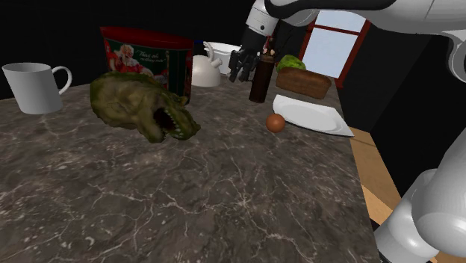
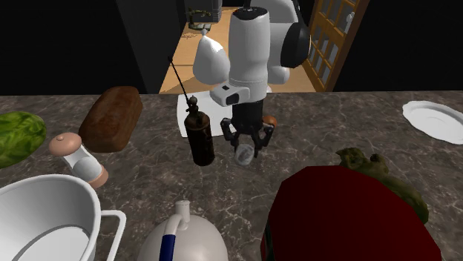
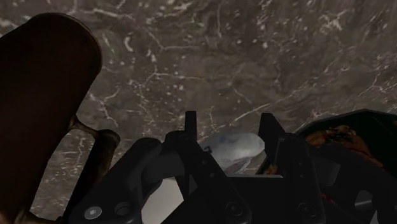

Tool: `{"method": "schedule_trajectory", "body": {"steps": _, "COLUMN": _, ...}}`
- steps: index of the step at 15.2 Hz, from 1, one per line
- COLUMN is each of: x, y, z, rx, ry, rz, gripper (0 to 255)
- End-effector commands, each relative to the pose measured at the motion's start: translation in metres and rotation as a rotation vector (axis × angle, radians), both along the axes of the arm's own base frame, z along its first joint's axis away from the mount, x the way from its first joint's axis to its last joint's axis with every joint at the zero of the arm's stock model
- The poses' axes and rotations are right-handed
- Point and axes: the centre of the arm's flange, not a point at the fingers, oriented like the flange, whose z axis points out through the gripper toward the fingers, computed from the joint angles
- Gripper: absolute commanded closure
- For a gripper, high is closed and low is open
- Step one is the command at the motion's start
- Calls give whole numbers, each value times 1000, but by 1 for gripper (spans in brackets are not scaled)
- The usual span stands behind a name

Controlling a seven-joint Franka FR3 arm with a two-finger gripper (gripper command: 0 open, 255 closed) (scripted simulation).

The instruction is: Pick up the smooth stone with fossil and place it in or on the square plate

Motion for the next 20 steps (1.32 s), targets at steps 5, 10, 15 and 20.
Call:
{"method": "schedule_trajectory", "body": {"steps": 5, "x": -27, "y": -28, "z": 11, "rx": 0, "ry": 0, "rz": 0, "gripper": 255}}
{"method": "schedule_trajectory", "body": {"steps": 10, "x": -73, "y": -76, "z": 12, "rx": 0, "ry": 0, "rz": 0, "gripper": 255}}
{"method": "schedule_trajectory", "body": {"steps": 15, "x": -119, "y": -124, "z": 12, "rx": 0, "ry": 0, "rz": 0, "gripper": 255}}
{"method": "schedule_trajectory", "body": {"steps": 20, "x": -165, "y": -171, "z": 13, "rx": 0, "ry": 0, "rz": 0, "gripper": 255}}
